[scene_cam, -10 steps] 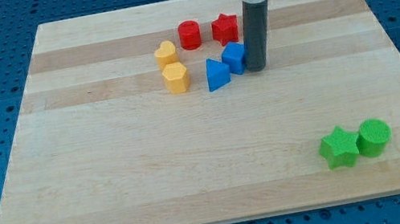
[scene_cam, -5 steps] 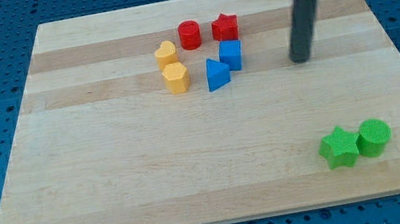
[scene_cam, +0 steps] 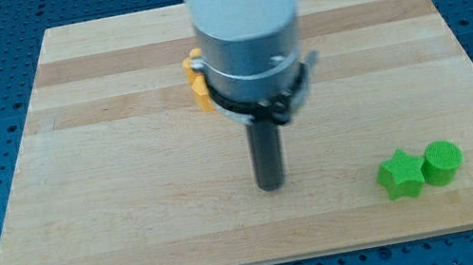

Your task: Push green circle and green star up a bit

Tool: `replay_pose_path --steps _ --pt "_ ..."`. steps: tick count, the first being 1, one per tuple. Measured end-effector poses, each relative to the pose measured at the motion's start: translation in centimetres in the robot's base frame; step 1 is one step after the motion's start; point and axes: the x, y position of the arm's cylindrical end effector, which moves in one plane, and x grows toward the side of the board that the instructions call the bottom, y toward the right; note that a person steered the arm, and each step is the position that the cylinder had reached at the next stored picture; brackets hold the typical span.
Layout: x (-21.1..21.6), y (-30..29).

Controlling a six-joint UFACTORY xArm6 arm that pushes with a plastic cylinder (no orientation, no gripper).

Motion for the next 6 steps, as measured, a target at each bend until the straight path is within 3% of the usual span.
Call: replay_pose_path --steps 2,4,6 --pt "6.4 8.0" --pt "5.7 22.6" --pt "5.0 22.6"
